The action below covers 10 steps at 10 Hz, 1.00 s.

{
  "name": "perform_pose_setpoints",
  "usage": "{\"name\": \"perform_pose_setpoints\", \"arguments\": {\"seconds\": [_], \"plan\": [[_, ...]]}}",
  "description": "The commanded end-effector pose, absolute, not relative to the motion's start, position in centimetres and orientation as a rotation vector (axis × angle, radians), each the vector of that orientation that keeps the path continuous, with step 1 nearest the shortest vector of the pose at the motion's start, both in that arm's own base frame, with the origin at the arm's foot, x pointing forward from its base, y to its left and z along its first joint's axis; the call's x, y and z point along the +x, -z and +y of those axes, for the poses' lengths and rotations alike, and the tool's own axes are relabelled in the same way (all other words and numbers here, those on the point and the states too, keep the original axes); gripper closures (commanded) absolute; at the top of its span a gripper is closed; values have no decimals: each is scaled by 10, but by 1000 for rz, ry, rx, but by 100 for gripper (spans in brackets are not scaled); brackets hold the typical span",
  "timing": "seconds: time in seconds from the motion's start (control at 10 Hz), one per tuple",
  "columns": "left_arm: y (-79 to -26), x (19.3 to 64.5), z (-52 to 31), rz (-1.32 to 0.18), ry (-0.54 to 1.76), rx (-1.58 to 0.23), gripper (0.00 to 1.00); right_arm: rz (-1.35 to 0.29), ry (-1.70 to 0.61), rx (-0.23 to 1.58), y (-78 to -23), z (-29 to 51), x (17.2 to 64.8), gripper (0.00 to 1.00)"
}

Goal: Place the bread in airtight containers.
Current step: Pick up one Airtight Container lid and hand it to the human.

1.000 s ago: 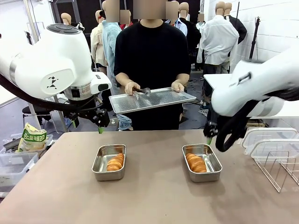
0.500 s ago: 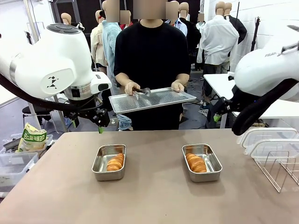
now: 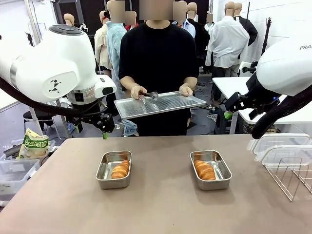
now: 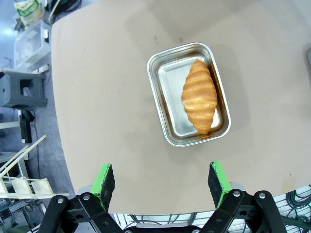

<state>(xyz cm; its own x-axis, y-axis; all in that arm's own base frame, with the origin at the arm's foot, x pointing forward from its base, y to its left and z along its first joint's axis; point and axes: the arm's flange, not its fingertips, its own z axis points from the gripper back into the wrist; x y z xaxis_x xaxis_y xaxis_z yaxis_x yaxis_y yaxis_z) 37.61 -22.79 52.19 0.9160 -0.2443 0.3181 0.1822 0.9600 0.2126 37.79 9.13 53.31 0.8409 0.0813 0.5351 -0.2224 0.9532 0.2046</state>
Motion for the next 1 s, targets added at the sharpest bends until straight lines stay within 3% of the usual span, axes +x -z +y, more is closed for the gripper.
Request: {"name": "perform_pose_setpoints", "arguments": {"seconds": [0.0, 0.9], "plan": [[-524, 377, -228, -342, 221, 183, 0, -570, -151, 299, -522, 87, 380, 0], [-524, 377, -228, -342, 221, 183, 0, -550, -162, 265, -533, 91, 378, 0]]}}
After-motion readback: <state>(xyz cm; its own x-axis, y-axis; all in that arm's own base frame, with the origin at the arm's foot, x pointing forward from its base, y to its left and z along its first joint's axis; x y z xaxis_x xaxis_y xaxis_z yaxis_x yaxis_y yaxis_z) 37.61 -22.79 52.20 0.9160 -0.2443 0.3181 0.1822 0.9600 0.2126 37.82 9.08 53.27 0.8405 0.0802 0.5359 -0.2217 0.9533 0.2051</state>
